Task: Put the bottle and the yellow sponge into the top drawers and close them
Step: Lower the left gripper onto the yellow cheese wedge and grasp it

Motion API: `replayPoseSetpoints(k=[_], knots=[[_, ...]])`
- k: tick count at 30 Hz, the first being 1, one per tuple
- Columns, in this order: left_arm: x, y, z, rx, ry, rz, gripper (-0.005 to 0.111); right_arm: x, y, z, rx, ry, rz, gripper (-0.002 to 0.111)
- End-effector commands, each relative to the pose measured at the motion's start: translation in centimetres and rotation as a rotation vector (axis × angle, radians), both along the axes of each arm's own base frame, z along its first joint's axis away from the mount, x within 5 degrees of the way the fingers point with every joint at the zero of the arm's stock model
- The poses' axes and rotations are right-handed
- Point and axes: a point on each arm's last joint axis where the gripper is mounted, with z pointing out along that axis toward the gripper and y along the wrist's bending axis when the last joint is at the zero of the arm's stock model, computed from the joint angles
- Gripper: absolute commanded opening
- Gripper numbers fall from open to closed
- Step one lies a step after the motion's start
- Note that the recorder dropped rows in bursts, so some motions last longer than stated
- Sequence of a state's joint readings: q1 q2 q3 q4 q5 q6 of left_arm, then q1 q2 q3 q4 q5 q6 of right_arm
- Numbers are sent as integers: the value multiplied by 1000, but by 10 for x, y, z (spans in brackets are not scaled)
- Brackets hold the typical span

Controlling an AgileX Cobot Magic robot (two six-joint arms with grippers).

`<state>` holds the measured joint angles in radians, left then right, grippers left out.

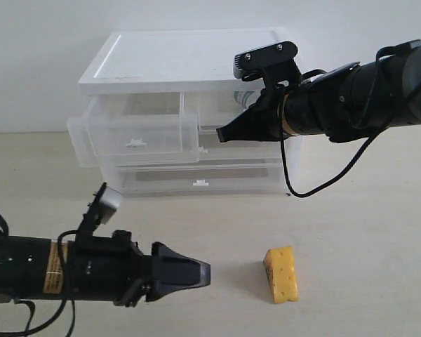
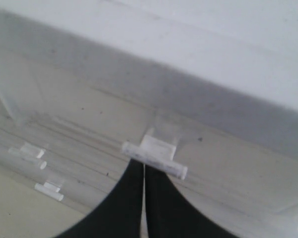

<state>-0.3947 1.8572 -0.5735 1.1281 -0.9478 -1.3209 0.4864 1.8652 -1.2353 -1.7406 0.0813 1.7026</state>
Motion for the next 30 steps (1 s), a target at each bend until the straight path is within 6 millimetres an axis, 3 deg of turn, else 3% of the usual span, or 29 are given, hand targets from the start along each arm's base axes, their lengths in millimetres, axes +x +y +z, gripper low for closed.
replayPoseSetpoints(k=[1, 12, 19, 24, 30], knots=[[6, -26, 2, 139, -44, -1, 63, 7, -8, 9, -4, -44, -68, 0], [5, -105, 19, 359, -146, 14, 67, 7, -8, 9, -12, -47, -63, 0], [7, -146, 7, 470, -185, 48, 67, 7, -8, 9, 12, -37, -75, 0], [19, -159, -7, 529, -168, 123, 67, 7, -8, 9, 10, -39, -79, 0], [20, -167, -6, 470, -137, 118, 67, 7, -8, 9, 21, -34, -82, 0]])
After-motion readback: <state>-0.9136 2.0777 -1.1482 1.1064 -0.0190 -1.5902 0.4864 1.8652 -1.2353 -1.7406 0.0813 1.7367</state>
